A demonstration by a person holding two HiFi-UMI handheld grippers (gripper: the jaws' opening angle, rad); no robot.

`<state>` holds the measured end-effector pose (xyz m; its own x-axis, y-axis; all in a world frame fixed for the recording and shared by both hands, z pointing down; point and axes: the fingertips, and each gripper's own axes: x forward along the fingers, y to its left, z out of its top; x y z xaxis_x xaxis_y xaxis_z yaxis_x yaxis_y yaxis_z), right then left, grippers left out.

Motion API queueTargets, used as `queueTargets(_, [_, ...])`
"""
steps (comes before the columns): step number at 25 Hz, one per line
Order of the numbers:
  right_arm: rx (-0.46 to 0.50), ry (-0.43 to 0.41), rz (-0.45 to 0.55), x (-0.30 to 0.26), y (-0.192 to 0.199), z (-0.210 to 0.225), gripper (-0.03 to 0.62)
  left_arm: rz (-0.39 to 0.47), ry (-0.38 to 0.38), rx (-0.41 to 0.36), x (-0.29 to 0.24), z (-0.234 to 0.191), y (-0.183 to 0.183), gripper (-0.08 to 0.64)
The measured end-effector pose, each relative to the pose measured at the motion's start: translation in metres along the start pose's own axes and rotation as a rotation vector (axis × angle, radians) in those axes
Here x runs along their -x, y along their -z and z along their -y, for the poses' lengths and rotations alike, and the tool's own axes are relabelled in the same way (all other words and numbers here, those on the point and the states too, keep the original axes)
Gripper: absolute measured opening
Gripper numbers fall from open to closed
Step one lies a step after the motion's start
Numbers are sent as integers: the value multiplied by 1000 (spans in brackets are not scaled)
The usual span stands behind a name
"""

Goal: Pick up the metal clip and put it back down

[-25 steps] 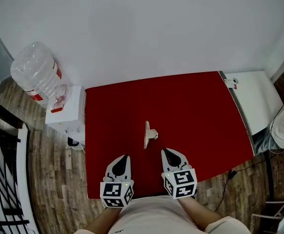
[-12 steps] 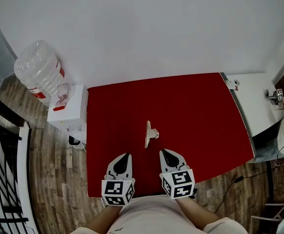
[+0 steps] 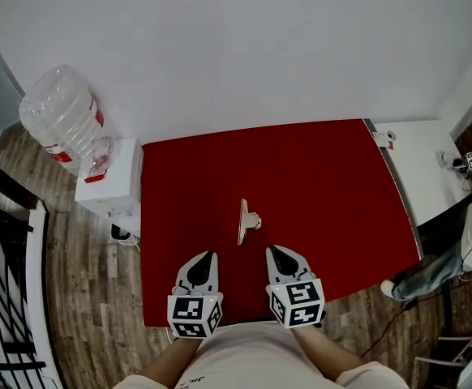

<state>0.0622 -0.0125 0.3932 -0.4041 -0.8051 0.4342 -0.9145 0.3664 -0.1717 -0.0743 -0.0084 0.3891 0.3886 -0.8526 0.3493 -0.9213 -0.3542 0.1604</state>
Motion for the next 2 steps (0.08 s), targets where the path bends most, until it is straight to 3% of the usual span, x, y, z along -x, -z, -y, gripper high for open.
queueTargets(2, [0, 1, 0, -2, 0, 1, 6, 2, 1, -1, -2, -1, -1, 5])
